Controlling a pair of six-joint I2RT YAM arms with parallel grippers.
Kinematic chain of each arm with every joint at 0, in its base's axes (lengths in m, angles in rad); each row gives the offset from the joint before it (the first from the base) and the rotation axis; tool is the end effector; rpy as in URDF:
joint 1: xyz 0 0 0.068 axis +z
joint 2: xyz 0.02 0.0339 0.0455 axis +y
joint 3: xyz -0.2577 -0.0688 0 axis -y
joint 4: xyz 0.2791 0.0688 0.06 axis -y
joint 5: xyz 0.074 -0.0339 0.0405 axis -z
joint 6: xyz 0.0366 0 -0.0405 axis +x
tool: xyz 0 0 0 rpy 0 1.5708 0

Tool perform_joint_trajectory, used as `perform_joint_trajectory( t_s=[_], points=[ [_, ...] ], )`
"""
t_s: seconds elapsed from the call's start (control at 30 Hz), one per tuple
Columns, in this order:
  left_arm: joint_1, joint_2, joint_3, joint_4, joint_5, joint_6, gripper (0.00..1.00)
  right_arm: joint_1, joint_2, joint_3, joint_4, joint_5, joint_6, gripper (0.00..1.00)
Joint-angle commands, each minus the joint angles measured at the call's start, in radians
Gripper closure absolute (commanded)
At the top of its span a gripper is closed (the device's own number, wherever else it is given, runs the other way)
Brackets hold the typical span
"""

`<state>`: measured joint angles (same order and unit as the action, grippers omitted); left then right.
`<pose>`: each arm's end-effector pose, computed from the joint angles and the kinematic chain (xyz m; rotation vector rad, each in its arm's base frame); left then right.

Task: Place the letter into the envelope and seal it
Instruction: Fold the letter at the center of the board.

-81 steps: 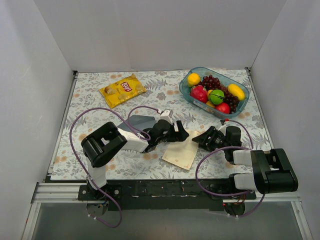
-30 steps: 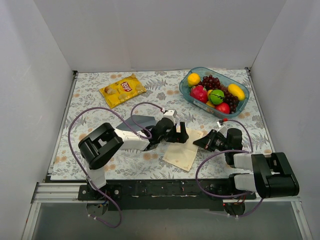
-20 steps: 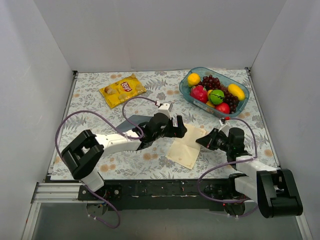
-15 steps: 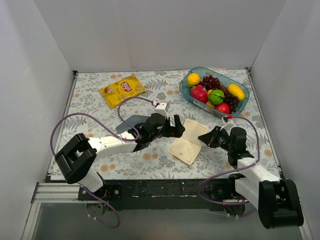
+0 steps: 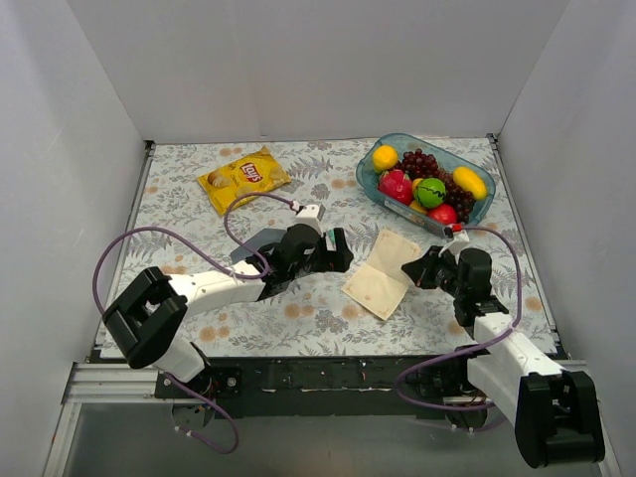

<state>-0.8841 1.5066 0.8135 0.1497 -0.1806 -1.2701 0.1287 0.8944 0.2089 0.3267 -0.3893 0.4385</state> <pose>0.2274 -0.2670 0.1816 -0.5568 2.2359 -1.0446 0.2102 0.0412 0.1463 0.0378 1.9749 0.7499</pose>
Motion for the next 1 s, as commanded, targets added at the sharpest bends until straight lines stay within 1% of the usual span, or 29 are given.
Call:
perform_joint_trajectory(
  t_s=[0.0,0.1,0.13,0.2,0.23,0.33,0.47,0.6,0.67,0.8,0.83,0.97],
  points=[
    [0.052,-0.069,-0.016,-0.012,0.004,0.003,0.02,0.032,-0.011,0.053,-0.012,0.044,-0.07,0.99],
    [0.071,-0.081,-0.016,-0.019,0.007,0.008,0.02,0.1,-0.006,0.069,-0.023,0.113,-0.099,0.99],
    [0.08,-0.085,-0.016,-0.021,0.009,0.009,0.02,0.15,0.0,0.076,-0.031,0.165,-0.124,0.99],
    [0.088,-0.091,-0.014,-0.029,0.007,0.015,0.02,0.21,0.008,0.089,-0.051,0.223,-0.148,0.99],
    [0.096,-0.095,-0.013,-0.03,0.007,0.017,0.02,0.266,0.014,0.099,-0.052,0.271,-0.171,0.99],
    [0.109,-0.105,-0.008,-0.038,0.006,0.018,0.02,0.316,0.015,0.107,-0.052,0.303,-0.187,0.99],
    [0.119,-0.124,-0.019,-0.035,0.003,0.02,0.02,0.333,-0.026,0.081,-0.031,0.3,-0.195,0.99],
    [0.131,-0.131,-0.027,-0.039,0.001,0.02,0.02,0.376,-0.067,0.057,-0.006,0.319,-0.213,0.99],
    [0.135,-0.132,-0.03,-0.038,0.004,0.023,0.02,0.407,-0.092,0.037,0.012,0.345,-0.218,0.99],
    [0.146,-0.131,-0.025,-0.033,0.009,0.028,0.02,0.422,-0.141,0.004,0.073,0.383,-0.207,0.99],
    [0.149,-0.131,-0.024,-0.032,0.012,0.028,0.02,0.422,-0.156,-0.002,0.089,0.432,-0.196,0.99],
    [0.152,-0.12,-0.016,-0.027,0.015,0.026,0.02,0.423,-0.169,-0.026,0.166,0.512,-0.17,0.99]
  ],
)
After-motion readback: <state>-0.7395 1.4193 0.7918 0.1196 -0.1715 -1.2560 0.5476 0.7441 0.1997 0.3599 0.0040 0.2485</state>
